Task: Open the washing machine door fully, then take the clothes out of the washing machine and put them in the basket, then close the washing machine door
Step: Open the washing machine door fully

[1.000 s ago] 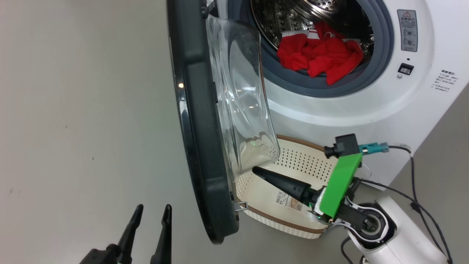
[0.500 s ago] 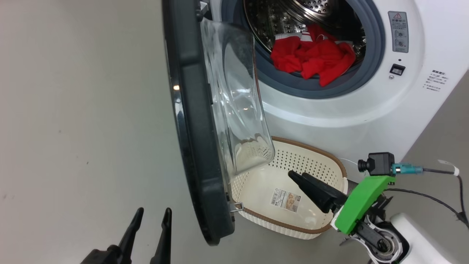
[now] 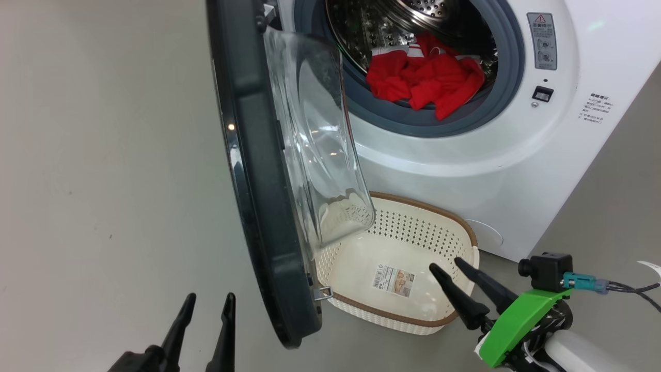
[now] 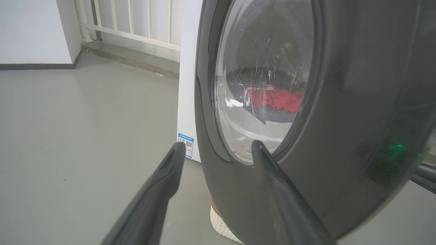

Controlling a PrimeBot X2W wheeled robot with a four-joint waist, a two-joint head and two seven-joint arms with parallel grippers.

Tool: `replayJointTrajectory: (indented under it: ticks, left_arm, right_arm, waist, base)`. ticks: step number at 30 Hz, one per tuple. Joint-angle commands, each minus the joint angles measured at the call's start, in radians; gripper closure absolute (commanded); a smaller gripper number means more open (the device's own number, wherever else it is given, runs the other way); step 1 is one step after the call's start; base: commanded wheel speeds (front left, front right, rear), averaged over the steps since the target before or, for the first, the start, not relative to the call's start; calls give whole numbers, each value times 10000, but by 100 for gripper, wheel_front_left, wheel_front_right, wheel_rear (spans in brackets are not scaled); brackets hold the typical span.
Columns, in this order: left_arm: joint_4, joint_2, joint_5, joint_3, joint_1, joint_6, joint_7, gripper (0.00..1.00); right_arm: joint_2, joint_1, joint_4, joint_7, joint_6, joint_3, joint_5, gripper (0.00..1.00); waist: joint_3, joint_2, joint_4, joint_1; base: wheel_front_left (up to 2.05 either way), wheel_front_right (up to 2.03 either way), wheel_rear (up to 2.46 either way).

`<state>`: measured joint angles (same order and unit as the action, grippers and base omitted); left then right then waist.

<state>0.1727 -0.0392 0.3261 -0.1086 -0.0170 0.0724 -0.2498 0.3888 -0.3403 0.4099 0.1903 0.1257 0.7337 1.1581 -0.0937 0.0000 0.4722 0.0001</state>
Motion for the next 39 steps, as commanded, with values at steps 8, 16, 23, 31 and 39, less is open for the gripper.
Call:
replayJointTrajectory:
  ticks: [8,16,23,31,39]
  left_arm:
    - [-174,-110,-24,412,322,117,-120,0]
    - [-151,-110,-43,412,362,149,-120,0]
    - [-139,-110,-47,399,365,148,-120,0]
    - [-188,-110,-84,381,324,140,-120,0]
    - [-169,-110,-94,369,336,153,-120,0]
  right_arm:
    - [215,-473,197,704,50,-88,-954,0]
    - [-169,231,-250,712,50,-1790,-2814,0]
    - [-570,931,-681,713,50,-3031,-4353,0]
    - [-1009,1635,-822,714,50,-3801,-5386,0]
    - [-1161,1871,-658,714,50,-3912,-5722,0]
  waist:
    - [-53,0,-104,-1]
    - [-101,0,-93,-1]
    - [-101,0,-57,-1]
    - [-76,0,-32,-1]
    - [-66,0,-8,-1]
  base:
    - [0,0,0]
    - [0,0,0]
    - [0,0,0]
    - [0,0,0]
    - [0,0,0]
